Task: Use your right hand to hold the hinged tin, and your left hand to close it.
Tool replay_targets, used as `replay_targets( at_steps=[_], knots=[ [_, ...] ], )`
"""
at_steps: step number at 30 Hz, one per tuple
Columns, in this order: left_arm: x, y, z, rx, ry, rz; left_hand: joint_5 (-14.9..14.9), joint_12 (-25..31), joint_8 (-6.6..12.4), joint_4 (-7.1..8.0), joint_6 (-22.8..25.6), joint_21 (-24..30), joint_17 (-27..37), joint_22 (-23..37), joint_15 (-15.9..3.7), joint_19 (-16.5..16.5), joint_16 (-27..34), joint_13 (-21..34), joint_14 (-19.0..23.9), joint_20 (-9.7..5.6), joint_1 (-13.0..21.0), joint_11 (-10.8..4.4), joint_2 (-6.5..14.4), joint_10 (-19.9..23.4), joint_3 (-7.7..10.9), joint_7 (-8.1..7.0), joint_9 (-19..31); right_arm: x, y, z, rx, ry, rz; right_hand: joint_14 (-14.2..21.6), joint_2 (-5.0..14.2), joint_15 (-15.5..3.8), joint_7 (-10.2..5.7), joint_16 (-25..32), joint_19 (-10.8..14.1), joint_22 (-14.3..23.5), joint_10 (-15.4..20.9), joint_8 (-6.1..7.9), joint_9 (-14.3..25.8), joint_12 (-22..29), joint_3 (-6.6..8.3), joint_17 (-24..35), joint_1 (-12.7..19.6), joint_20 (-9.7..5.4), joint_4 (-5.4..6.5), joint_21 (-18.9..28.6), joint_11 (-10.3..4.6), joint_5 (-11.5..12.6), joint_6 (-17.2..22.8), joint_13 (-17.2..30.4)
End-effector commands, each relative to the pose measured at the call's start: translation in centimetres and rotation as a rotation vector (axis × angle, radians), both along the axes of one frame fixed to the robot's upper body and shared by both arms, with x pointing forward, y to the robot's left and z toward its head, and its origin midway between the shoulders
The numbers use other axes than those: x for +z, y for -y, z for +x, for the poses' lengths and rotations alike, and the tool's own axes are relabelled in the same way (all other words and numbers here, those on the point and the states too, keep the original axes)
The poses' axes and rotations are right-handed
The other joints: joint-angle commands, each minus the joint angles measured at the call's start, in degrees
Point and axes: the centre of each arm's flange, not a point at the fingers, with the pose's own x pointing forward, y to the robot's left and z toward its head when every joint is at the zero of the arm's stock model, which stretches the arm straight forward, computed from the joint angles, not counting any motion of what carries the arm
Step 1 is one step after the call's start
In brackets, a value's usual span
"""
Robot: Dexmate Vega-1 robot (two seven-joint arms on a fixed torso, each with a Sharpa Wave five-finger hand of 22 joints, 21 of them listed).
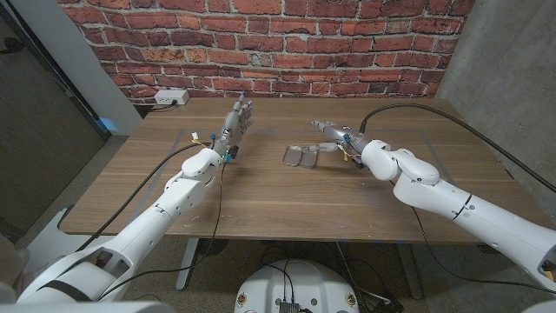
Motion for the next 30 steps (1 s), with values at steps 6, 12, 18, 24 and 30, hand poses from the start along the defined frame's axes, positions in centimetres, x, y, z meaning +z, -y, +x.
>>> replay_targets(
  at_steps=[6, 12, 18, 24, 30],
  knots=[
    [-0.3, 0.1, -0.3, -0.005, -0.005, 0.0, 0.3, 0.2, 0.48, 0.14, 0.7, 0.1, 0.1, 0.2, -0.78, -0.5, 0.3, 0.3, -0.2, -0.11, 0.3, -0.12, -0.4, 0.4, -0.27, -0.17, 0.2, -1.2, -0.9, 0.4, -0.064, -0.005, -0.022, 1.6, -0.4, 4.68, 0.2, 0.5, 1.3, 0.1, -1.0, 0.29, 0.3, 0.4, -0.16, 0.2, 0.9, 4.56, -0.16, 0.0, 1.67, -0.4, -6.8, 0.4],
    [-0.3, 0.5, -0.2, -0.015, -0.004, 0.001, 0.3, 0.2, 0.47, 0.16, 0.8, 0.1, 0.1, 0.2, -0.74, -0.6, 0.3, 0.3, -0.3, -0.14, 0.3, -0.12, -0.4, 0.4, -0.32, -0.09, 0.2, -1.9, -1.1, 0.4, -0.069, 0.024, 0.021, 0.8, -1.18, 4.88, 0.51, 0.1, 0.5, 0.1, 0.2, 0.57, 0.3, 1.0, -0.7, 0.2, 0.4, 4.83, 0.0, -0.5, 2.31, -0.5, -6.5, 0.5],
    [-0.4, 0.6, -0.2, -0.013, -0.008, -0.003, 0.3, 0.1, 0.43, 0.18, 0.9, 0.0, 0.1, 0.2, -0.66, -0.7, 0.3, 0.3, -0.3, -0.21, 0.2, -0.16, -0.4, 0.3, -0.4, -0.06, 0.2, -2.3, -1.3, 0.7, -0.055, 0.032, 0.017, -0.2, -1.28, 3.97, 0.22, -0.2, -0.1, 0.1, 1.0, 0.7, 0.3, 1.5, -0.67, 0.2, 0.8, 4.82, -0.14, -0.7, 1.84, -0.5, -6.4, 0.7],
    [-0.5, 0.6, -0.3, -0.008, -0.006, -0.008, 0.3, 0.1, 0.39, 0.21, 0.9, 0.0, 0.1, 0.2, -0.66, -0.7, 0.3, 0.3, -0.3, -0.17, 0.1, -0.04, -0.4, 0.3, -0.48, -0.07, 0.2, -2.7, -1.7, 1.0, -0.045, 0.019, -0.004, -0.7, -1.1, 3.75, 0.39, -0.3, -0.6, 0.1, 0.8, 0.51, 0.4, 1.5, -0.5, 0.2, 1.2, 4.81, -0.25, -0.9, 2.06, -0.4, -7.1, 0.9],
    [-0.7, 0.6, -0.3, -0.009, -0.008, -0.011, 0.3, 0.1, 0.34, 0.24, 1.0, 0.1, 0.1, 0.2, -0.61, -0.7, 0.3, 0.3, -0.3, -0.15, 0.1, -0.03, -0.4, 0.3, -0.55, -0.02, 0.2, -2.9, -2.1, 1.6, -0.032, 0.009, -0.046, -1.2, -0.93, 3.88, 0.69, -0.3, -1.1, 0.1, 0.0, 0.4, 0.4, 1.3, -0.33, 0.2, 1.7, 4.8, -0.35, -1.0, 2.39, -0.4, -7.7, 1.0]
  ],
)
